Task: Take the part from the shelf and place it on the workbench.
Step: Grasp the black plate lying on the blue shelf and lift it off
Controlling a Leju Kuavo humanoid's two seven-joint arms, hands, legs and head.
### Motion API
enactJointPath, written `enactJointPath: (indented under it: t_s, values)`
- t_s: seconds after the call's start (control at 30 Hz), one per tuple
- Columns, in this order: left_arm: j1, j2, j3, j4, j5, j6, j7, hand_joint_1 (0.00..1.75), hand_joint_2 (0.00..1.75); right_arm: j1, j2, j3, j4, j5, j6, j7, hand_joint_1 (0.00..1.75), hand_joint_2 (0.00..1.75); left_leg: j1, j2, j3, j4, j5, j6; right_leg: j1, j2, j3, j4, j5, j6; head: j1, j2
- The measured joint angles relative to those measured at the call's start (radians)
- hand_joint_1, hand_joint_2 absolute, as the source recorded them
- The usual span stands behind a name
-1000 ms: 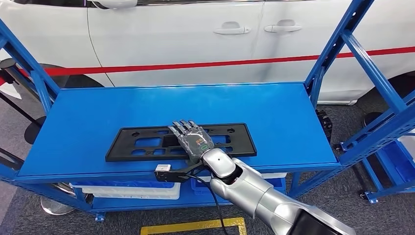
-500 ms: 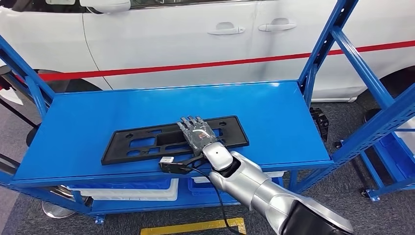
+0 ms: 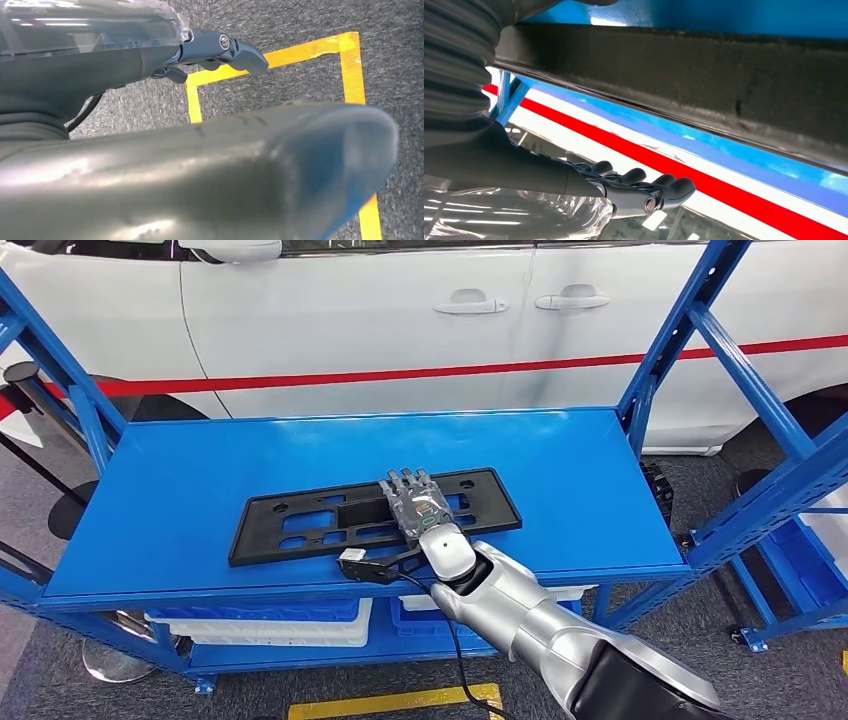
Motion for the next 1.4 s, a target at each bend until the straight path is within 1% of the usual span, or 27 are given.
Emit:
enactJointPath:
  t_s: [0.07,0.13,0.2,0.23,0.27,0.33,0.37,0.4,0.43,0.47,0.53,0.6,0.7,0.73,0.8,0.87,0.9,0.93,0.97,1.03,1.07,1.1,1.13,1.23,1.3,1.37,1.4]
  values:
    - [0.000,0.000,0.001,0.000,0.000,0.001,-0.001,0.00,0.00,-0.002,0.001,0.000,0.005,0.008,0.002,0.012,0.00,1.75,-0.003,-0.002,0.000,0.001,0.001,-0.008,0.005,-0.001,0.060,-0.117,0.037,-0.011,0.000,0.000]
    - [-0.001,0.000,0.003,0.000,0.003,0.002,-0.004,0.00,0.00,-0.002,0.002,0.000,0.008,0.015,0.001,0.020,0.00,1.75,-0.004,-0.003,0.000,0.000,0.003,-0.020,0.011,-0.002,0.068,-0.141,0.041,-0.017,0.000,0.000]
    - [-0.001,0.000,0.005,0.000,0.007,0.004,-0.007,0.00,0.00,-0.003,0.005,0.000,0.010,0.025,0.003,0.026,0.00,1.75,-0.003,-0.003,0.001,0.001,0.000,-0.031,0.007,-0.001,0.072,-0.150,0.049,-0.027,-0.001,0.000]
    - [-0.001,0.001,0.007,0.000,0.008,0.005,-0.009,0.00,0.00,-0.003,0.007,0.000,0.011,0.030,0.006,0.029,0.35,1.75,-0.002,-0.003,-0.006,0.018,-0.015,-0.037,0.004,-0.002,0.074,-0.156,0.054,-0.032,-0.001,0.000]
    - [0.000,0.001,0.008,0.000,0.008,0.005,-0.010,0.00,0.00,-0.002,0.010,0.000,0.012,0.034,0.009,0.032,0.79,1.75,-0.002,-0.003,-0.022,0.056,-0.040,-0.041,0.000,-0.003,0.076,-0.161,0.058,-0.037,-0.003,0.000]
    - [0.000,0.001,0.012,0.000,0.008,0.006,-0.010,0.00,0.00,0.001,0.013,0.001,0.015,0.040,0.016,0.032,1.65,1.75,0.002,-0.003,-0.078,0.183,-0.109,-0.049,0.000,-0.004,0.072,-0.162,0.061,-0.040,-0.004,0.000]
    - [0.001,0.001,0.013,0.000,0.008,0.006,-0.010,0.00,0.00,0.003,0.013,0.002,0.016,0.042,0.020,0.031,1.74,1.75,0.003,-0.002,-0.104,0.243,-0.132,-0.052,0.000,-0.004,0.070,-0.161,0.062,-0.041,-0.004,0.000]
    - [0.001,0.002,0.014,0.000,0.008,0.006,-0.010,0.00,0.00,0.006,0.014,0.003,0.018,0.044,0.023,0.030,1.74,1.75,0.004,-0.002,-0.117,0.275,-0.138,-0.055,0.000,-0.004,0.068,-0.159,0.062,-0.041,-0.004,0.000]
    - [0.002,0.002,0.014,0.000,0.008,0.006,-0.010,0.00,0.00,0.007,0.014,0.003,0.020,0.046,0.025,0.028,1.74,1.75,0.005,-0.002,-0.112,0.270,-0.125,-0.057,0.000,-0.004,0.067,-0.156,0.061,-0.040,-0.004,0.000]
    - [0.002,0.003,0.015,0.000,0.008,0.006,-0.011,0.00,0.00,0.008,0.014,0.004,0.021,0.046,0.027,0.026,1.75,1.75,0.006,-0.002,-0.087,0.224,-0.096,-0.057,-0.001,-0.004,0.067,-0.153,0.060,-0.038,-0.004,0.000]
    - [0.000,0.005,0.015,0.000,0.008,0.006,-0.012,0.00,0.00,0.009,0.014,0.004,0.024,0.047,0.030,0.025,1.75,1.75,0.007,-0.002,-0.016,0.087,-0.040,-0.054,0.002,-0.002,0.065,-0.145,0.056,-0.031,-0.004,0.000]
    - [-0.002,0.005,0.015,0.000,0.008,0.006,-0.012,0.00,0.00,0.005,0.014,0.004,0.027,0.047,0.029,0.024,1.75,1.75,0.005,-0.004,0.021,0.012,-0.023,-0.043,0.006,0.000,0.060,-0.138,0.054,-0.021,-0.003,0.000]
    - [-0.002,0.006,0.015,0.000,0.008,0.006,-0.013,0.00,0.00,-0.001,0.013,0.004,0.028,0.045,0.029,0.018,1.75,1.75,0.002,-0.004,0.022,0.004,-0.020,-0.021,0.004,0.002,0.060,-0.137,0.054,-0.005,-0.001,0.000]
    - [-0.003,0.006,0.015,0.000,0.008,0.006,-0.014,0.00,0.00,-0.002,0.012,0.003,0.028,0.044,0.029,0.016,1.75,1.75,0.003,-0.003,0.023,0.001,-0.017,-0.014,0.002,0.001,0.055,-0.125,0.044,0.000,-0.001,0.000]
    - [-0.004,0.006,0.015,0.000,0.008,0.006,-0.016,0.00,0.00,-0.003,0.010,0.002,0.028,0.042,0.029,0.012,1.75,1.75,0.006,0.000,0.021,-0.003,-0.012,-0.005,0.000,0.000,0.018,-0.044,-0.007,0.008,0.000,0.000]
    - [-0.003,0.006,0.015,0.000,0.008,0.006,-0.018,0.00,0.00,0.000,0.008,0.002,0.028,0.041,0.028,0.008,1.75,1.75,0.004,0.002,0.017,-0.003,-0.011,-0.002,-0.001,0.000,-0.050,0.094,-0.070,0.013,0.000,0.000]
    - [-0.002,0.006,0.015,0.000,0.008,0.006,-0.018,0.00,0.00,0.003,0.007,0.002,0.028,0.040,0.026,0.005,1.75,1.75,0.003,0.002,0.016,-0.003,-0.011,-0.002,-0.002,0.000,-0.074,0.142,-0.083,0.013,0.000,0.000]
    - [-0.001,0.006,0.015,0.000,0.008,0.005,-0.019,0.00,0.00,0.005,0.006,0.002,0.028,0.039,0.024,0.004,1.75,1.75,0.002,0.002,0.016,-0.003,-0.011,-0.002,-0.002,0.000,-0.081,0.154,-0.075,0.012,0.000,0.000]
    - [-0.001,0.006,0.015,0.000,0.008,0.005,-0.020,0.00,0.00,0.007,0.006,0.002,0.028,0.039,0.020,0.003,1.75,1.75,0.002,0.002,0.018,-0.003,-0.012,-0.003,-0.002,0.000,-0.066,0.123,-0.048,0.010,0.000,0.000]
    - [-0.001,0.006,0.015,0.000,0.008,0.003,-0.021,0.00,0.00,0.009,0.006,0.000,0.027,0.037,0.010,0.003,1.75,1.75,0.000,0.000,0.022,-0.002,-0.013,-0.005,0.000,0.000,0.003,-0.020,0.022,-0.001,0.000,0.000]
    - [-0.001,0.005,0.015,0.000,0.008,0.002,-0.023,0.00,0.00,0.011,0.006,-0.002,0.026,0.036,0.003,0.003,1.75,1.75,-0.002,-0.002,0.022,-0.002,-0.014,-0.008,0.003,0.000,0.032,-0.082,0.044,-0.007,0.000,0.000]
    - [-0.001,0.005,0.015,0.000,0.008,0.001,-0.023,0.00,0.00,0.014,0.006,-0.003,0.024,0.036,-0.006,0.006,1.75,1.75,-0.003,-0.003,0.021,-0.001,-0.015,-0.013,0.005,-0.001,0.049,-0.122,0.054,-0.011,-0.001,0.000]
    - [-0.001,0.005,0.015,0.000,0.008,-0.001,-0.024,0.00,0.00,0.018,0.006,-0.004,0.021,0.037,-0.019,0.010,1.75,1.75,-0.004,-0.003,0.020,-0.002,-0.015,-0.018,0.009,-0.001,0.054,-0.137,0.054,-0.014,-0.001,0.000]
    - [-0.001,0.005,0.015,0.000,0.007,-0.003,-0.026,0.00,0.00,0.032,0.008,-0.013,0.008,0.049,-0.065,0.034,1.75,1.75,-0.002,-0.004,0.016,0.004,-0.022,-0.034,0.005,-0.003,0.057,-0.148,0.061,-0.027,-0.002,0.000]
    - [0.000,0.006,0.015,0.000,0.005,-0.004,-0.027,0.00,0.00,0.040,0.010,-0.025,-0.002,0.063,-0.092,0.057,1.75,1.75,0.000,-0.004,-0.018,0.076,-0.069,-0.041,-0.002,-0.007,0.059,-0.157,0.067,-0.037,-0.005,0.000]
    - [0.002,0.005,0.015,0.000,0.004,-0.006,-0.027,0.00,0.00,0.048,0.007,-0.042,-0.016,0.082,-0.118,0.084,1.75,1.75,0.003,-0.003,-0.084,0.215,-0.134,-0.048,0.000,-0.009,0.056,-0.157,0.067,-0.041,-0.006,0.000]
    - [0.003,0.005,0.015,0.000,0.003,-0.006,-0.027,0.00,0.00,0.051,0.003,-0.053,-0.026,0.093,-0.129,0.097,1.75,1.75,0.004,-0.003,-0.112,0.270,-0.151,-0.051,0.000,-0.009,0.053,-0.156,0.067,-0.041,-0.006,0.000]
